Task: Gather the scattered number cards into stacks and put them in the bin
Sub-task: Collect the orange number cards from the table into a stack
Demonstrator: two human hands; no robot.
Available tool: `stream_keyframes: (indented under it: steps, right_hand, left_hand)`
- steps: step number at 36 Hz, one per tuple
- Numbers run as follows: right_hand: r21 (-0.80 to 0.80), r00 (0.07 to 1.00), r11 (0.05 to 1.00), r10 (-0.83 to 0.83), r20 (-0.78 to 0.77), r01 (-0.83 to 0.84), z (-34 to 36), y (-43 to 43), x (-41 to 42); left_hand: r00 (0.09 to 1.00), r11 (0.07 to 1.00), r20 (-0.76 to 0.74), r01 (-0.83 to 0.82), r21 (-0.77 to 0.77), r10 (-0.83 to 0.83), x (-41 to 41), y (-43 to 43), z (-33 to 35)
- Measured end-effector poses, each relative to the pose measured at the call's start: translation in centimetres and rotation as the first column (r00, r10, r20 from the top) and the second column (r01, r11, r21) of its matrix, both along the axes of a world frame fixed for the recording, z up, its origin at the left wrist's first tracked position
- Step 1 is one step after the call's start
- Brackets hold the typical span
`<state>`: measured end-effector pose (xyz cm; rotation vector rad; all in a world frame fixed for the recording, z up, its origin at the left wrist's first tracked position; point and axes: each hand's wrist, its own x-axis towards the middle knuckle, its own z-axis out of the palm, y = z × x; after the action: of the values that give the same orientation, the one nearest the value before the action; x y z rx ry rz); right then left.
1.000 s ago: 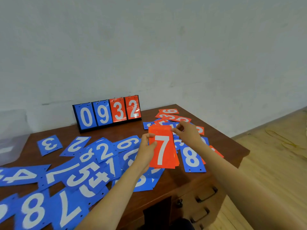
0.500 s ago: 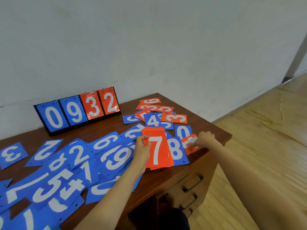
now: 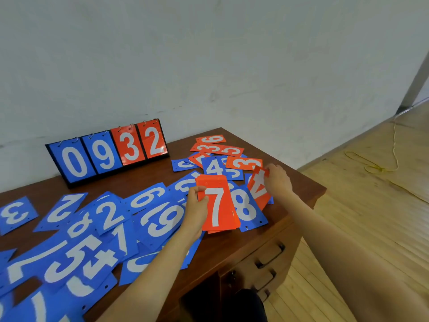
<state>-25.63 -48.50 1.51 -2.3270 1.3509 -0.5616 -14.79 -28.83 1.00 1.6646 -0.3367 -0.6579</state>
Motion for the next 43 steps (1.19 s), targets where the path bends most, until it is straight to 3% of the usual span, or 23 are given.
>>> stream_keyframes:
  steps: [5, 11, 18, 28, 34, 39, 43]
  right_hand:
    - [-0.154, 0.974, 0.982, 0.132, 0.183, -0.104, 3.8, 1.6, 1.4]
    - [-0.273, 0.900, 0.931, 0.320, 0.295, -0.242, 7.2, 4.8, 3.2]
    - [-0.447, 0.654, 0.683, 0.715, 0.248, -0.577, 7.2, 10.0, 4.8]
    - [-0.204, 0.400, 0.403, 0.915, 0.056, -0.892, 5.6, 16.1, 7.4]
    - [-0.107, 0.384, 0.389, 0.921, 0.059, -0.915, 5.3, 18.2, 8.9]
    - [-0.138, 0.515, 0.533, 0.844, 0.150, -0.835, 5.0, 18.5, 10.2]
    - [-0.039, 0.584, 0.585, 0.811, 0.037, -0.810, 4.6, 17.9, 10.7]
  left_hand:
    - [0.999, 0.999, -0.031, -0.034, -0.028, 0.033, 0.7, 0.8, 0.5]
    - [0.997, 0.997, -0.004, -0.074, -0.016, 0.074, 1.6, 2.1, 1.0]
    - [0.985, 0.982, -0.094, -0.157, -0.102, 0.147, 3.5, 4.8, 2.3]
    - [0.955, 0.928, -0.139, -0.288, -0.238, 0.261, 6.3, 9.9, 4.0]
    - [0.946, 0.914, -0.134, -0.322, -0.246, 0.296, 7.4, 12.1, 4.3]
    - [0.946, 0.916, -0.118, -0.323, -0.240, 0.303, 7.6, 12.9, 4.7]
    - [0.951, 0.923, -0.117, -0.307, -0.232, 0.287, 7.4, 12.8, 4.9]
